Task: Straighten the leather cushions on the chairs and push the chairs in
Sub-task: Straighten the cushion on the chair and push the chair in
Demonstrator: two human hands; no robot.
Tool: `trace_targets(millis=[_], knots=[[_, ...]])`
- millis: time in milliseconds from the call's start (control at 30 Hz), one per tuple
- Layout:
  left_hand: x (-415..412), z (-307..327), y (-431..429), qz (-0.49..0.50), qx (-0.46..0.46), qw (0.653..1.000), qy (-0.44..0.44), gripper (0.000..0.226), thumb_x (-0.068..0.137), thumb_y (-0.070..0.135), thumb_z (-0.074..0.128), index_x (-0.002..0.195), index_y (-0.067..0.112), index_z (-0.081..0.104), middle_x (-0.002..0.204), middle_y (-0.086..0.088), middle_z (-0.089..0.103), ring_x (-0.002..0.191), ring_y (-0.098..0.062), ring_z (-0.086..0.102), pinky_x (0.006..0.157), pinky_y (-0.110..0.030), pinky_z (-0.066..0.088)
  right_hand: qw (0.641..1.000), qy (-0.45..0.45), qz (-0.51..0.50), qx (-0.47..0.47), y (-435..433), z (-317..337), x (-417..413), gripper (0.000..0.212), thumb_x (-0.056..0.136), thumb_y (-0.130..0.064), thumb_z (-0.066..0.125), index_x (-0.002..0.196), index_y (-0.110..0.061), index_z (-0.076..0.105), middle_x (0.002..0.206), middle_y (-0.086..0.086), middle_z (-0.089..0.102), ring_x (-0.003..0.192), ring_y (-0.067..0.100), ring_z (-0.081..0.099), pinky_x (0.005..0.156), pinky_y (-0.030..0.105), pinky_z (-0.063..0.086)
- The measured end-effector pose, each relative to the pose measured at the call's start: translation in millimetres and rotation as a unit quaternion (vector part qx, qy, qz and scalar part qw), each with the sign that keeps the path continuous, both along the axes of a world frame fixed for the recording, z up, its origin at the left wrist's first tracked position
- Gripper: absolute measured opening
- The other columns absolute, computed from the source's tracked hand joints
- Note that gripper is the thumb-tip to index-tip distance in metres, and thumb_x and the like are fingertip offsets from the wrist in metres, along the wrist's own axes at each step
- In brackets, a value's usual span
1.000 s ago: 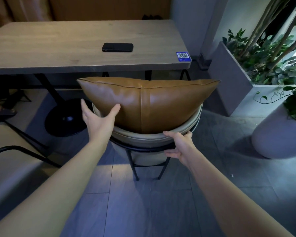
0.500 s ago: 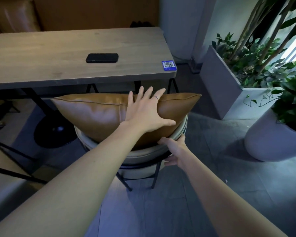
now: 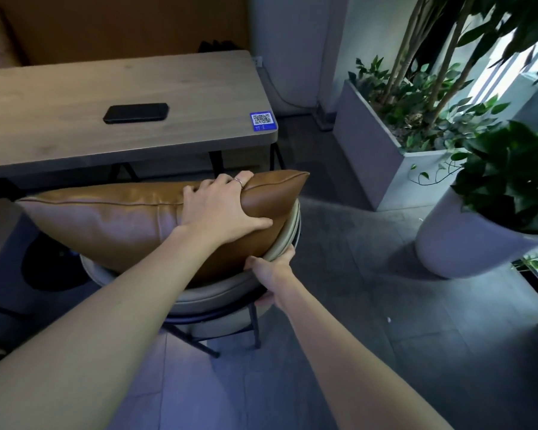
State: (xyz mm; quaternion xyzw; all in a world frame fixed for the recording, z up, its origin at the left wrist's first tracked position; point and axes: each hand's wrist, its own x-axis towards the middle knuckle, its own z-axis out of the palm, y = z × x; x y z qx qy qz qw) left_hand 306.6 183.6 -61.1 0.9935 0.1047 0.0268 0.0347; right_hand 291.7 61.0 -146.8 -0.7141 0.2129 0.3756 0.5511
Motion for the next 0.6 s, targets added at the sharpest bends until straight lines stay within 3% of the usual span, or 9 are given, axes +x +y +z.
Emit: trace_targets(millis=[233, 600], knots=[[-14.4, 0.9, -0.3, 0.001, -0.012, 1.0, 0.005, 0.101, 0.067, 0.09, 0.056, 0.153, 0.042, 0.033, 0.147, -0.003, 0.056, 0.131, -0.035, 0.054, 0.108, -0.057, 0.037, 1.0, -0.013, 0.023, -0.004, -1.8, -1.9, -12.4, 0.121, 0.08, -0.029, 0.074, 0.153, -0.043, -0.022, 0.149, 0.014, 0.043, 0.116, 0.041, 0.056, 0.077, 0.054, 0.063], [-8.7, -5.5, -1.4, -0.002, -0.005, 1.0, -0.003, 0.105, 0.064, 0.093, 0.05, 0.154, 0.042, 0.031, 0.15, -0.003, 0.053, 0.134, -0.035, 0.051, 0.106, -0.057, 0.037, 0.999, -0.026, 0.032, 0.006, -10.9, -5.6, -11.6, 0.12, 0.079, -0.03, 0.075, 0.154, -0.041, -0.019, 0.145, 0.013, 0.044, 0.118, 0.039, 0.054, 0.08, 0.051, 0.063]])
